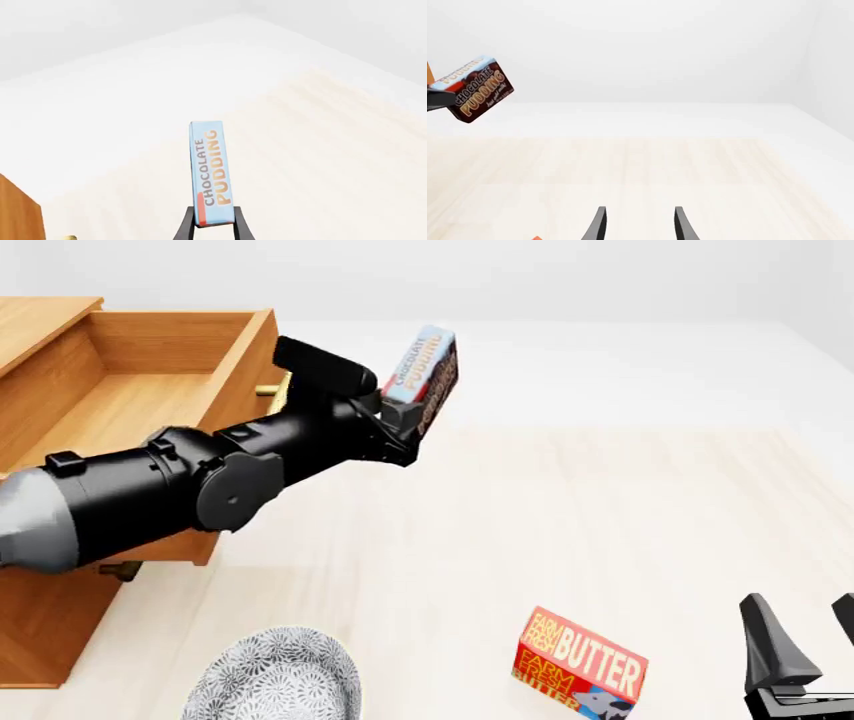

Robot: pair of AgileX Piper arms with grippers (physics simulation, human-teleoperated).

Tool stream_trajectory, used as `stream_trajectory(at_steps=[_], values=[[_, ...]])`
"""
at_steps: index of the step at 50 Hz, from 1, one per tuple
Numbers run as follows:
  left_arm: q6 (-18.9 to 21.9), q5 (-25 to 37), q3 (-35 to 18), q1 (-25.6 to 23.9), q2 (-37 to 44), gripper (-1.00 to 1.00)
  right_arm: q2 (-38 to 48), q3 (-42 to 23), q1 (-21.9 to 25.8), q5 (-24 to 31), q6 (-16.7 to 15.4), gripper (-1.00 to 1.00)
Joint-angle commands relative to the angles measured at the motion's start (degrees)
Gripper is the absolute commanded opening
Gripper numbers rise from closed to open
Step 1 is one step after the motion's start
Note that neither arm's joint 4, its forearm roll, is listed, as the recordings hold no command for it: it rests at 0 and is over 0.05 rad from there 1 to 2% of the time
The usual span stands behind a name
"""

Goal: Put the chocolate pudding in the top drawer of the cabinet and close it.

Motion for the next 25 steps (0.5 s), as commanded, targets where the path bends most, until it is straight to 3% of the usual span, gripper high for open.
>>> stream_trajectory(at_steps=[1, 7, 8, 25], values=[[2.79, 3.11, -2.2, 1.54, -3.65, -1.0, 0.0, 0.0, 0.0, 0.0, 0.0, 1.0], [1.61, 4.53, -2.91, 1.32, -6.16, -1.0, -0.01, 0.0, 0.0, 0.0, 0.0, 1.0], [3.34, 6.31, -3.94, 2.18, -5.75, -1.0, 0.0, 0.0, 0.01, 0.0, -0.03, 1.0], [6.63, 12.74, -7.19, 6.48, -8.52, -1.0, 0.0, 0.0, 0.01, 0.0, 0.01, 1.0]])
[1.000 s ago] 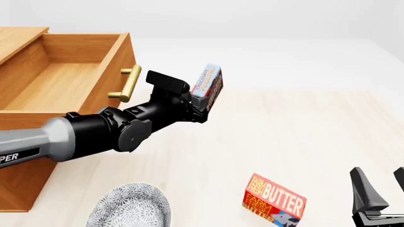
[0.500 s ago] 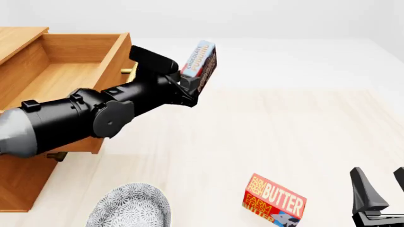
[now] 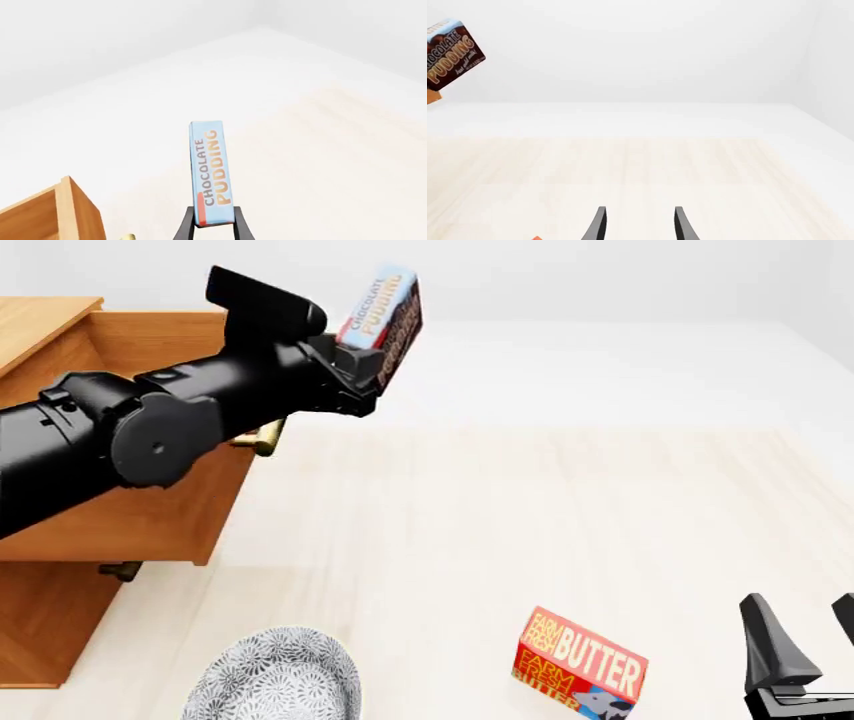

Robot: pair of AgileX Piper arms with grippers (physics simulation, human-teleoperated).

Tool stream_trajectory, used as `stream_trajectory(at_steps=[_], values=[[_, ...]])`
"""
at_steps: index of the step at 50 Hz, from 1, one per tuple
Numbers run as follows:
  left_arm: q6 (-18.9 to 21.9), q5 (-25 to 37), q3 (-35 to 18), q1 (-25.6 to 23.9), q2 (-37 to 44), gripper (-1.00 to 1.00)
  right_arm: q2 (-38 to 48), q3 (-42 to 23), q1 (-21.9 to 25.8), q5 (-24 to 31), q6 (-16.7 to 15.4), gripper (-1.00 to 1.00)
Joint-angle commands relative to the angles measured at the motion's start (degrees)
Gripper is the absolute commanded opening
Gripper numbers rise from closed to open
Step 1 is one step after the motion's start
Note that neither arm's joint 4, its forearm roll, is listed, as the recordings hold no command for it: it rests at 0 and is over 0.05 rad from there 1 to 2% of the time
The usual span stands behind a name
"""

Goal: Put the chocolate pudding in the top drawer of the cabinet and close it.

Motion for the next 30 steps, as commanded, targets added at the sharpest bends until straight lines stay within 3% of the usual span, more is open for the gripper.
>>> stream_trajectory(at_steps=[1, 6, 30], values=[[2.79, 4.68, -2.71, 2.71, -2.32, -1.0, 0.0, 0.0, 0.0, 0.0, 0.01, 1.0], [5.6, 6.47, -3.83, 5.53, -3.53, -1.0, 0.0, 0.0, -0.01, 0.0, -0.01, 1.0], [5.37, 5.47, -0.03, 13.56, -9.5, -1.0, 0.0, 0.0, 0.0, 0.0, 0.0, 1.0]])
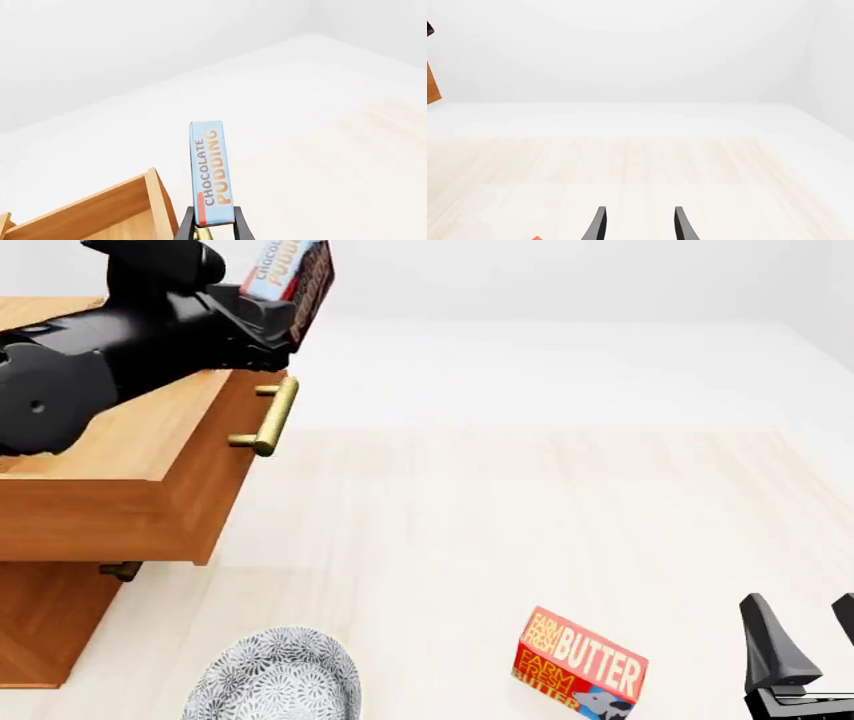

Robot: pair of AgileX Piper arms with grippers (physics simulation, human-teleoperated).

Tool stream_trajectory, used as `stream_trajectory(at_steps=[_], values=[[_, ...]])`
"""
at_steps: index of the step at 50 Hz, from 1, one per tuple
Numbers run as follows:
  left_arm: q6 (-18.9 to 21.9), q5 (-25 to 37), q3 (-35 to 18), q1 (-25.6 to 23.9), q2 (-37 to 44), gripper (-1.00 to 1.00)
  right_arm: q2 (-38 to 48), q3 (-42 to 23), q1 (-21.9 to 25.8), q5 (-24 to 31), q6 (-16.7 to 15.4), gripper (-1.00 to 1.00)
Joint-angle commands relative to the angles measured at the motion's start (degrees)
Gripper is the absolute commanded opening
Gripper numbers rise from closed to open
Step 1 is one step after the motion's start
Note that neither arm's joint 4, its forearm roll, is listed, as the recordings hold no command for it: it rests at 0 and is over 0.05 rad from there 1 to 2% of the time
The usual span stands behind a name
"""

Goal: Put the chocolate pudding in the top drawer of the cabinet and close it.

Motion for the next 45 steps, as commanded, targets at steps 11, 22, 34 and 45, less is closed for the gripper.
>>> stream_trajectory(at_steps=[11, 22, 34, 45], values=[[0.3, -0.91, 5.42, 7.82, -6.67, -1.0, 0.01, 0.0, -0.01, 0.0, 0.01, 1.0], [1.5, 2.22, 5.92, 12.18, -10.53, -1.0, 0.0, 0.0, 0.0, 0.0, -0.01, 1.0], [1.13, 5.15, 5.69, 15.23, -12.03, -1.0, 0.0, 0.0, 0.0, 0.0, 0.01, 1.0], [0.51, 5.93, 7.76, 17.33, -14.0, -1.0, 0.0, 0.0, 0.01, 0.0, 0.0, 1.0]])
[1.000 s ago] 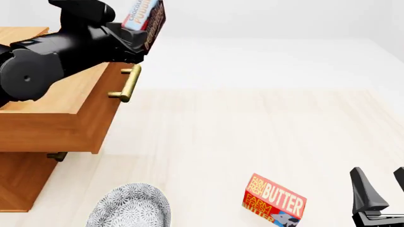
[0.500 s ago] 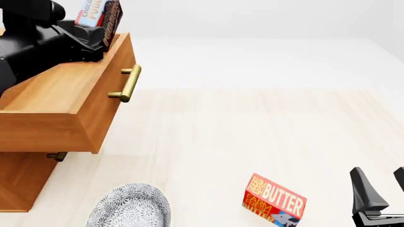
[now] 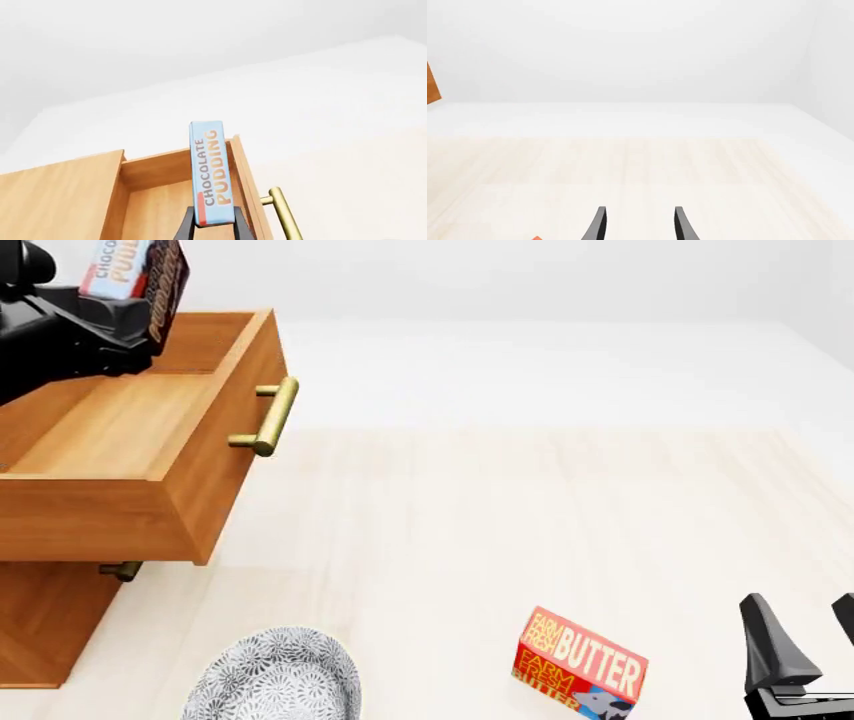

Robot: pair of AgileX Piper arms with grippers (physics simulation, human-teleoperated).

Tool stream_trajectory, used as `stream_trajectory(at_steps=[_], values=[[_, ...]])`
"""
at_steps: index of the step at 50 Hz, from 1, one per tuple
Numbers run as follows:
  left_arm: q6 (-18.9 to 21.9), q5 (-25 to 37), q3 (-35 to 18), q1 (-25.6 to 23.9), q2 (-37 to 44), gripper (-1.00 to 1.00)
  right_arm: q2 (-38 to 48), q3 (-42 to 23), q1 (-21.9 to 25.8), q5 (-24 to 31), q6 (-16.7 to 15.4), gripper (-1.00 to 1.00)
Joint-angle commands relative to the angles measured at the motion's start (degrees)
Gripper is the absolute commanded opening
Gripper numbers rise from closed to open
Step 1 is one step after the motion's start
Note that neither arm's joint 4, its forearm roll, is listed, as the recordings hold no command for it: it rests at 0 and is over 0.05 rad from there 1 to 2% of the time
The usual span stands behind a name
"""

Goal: Put the chocolate pudding in the top drawer of the cabinet and close it.

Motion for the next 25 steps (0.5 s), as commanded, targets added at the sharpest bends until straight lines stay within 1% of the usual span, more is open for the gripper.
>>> stream_trajectory(at_steps=[1, 5, 14, 19, 25], values=[[0.09, 1.55, 1.49, 2.48, -2.0, -1.0, 0.0, 0.0, 0.0, 0.0, 0.0, 1.0], [-0.97, 2.15, 2.51, 3.68, -2.58, -1.0, 0.01, 0.0, 0.0, 0.0, 0.02, 1.0], [-2.15, 3.12, 3.96, 4.52, -3.21, -1.0, -0.01, 0.0, 0.0, 0.0, 0.0, 1.0], [-2.51, 2.65, 5.61, 6.08, -4.4, -1.0, 0.0, 0.0, 0.0, 0.0, 0.01, 1.0], [-3.58, 2.15, 7.15, 6.69, -4.75, -1.0, -0.01, 0.0, 0.0, 0.0, 0.0, 1.0]])
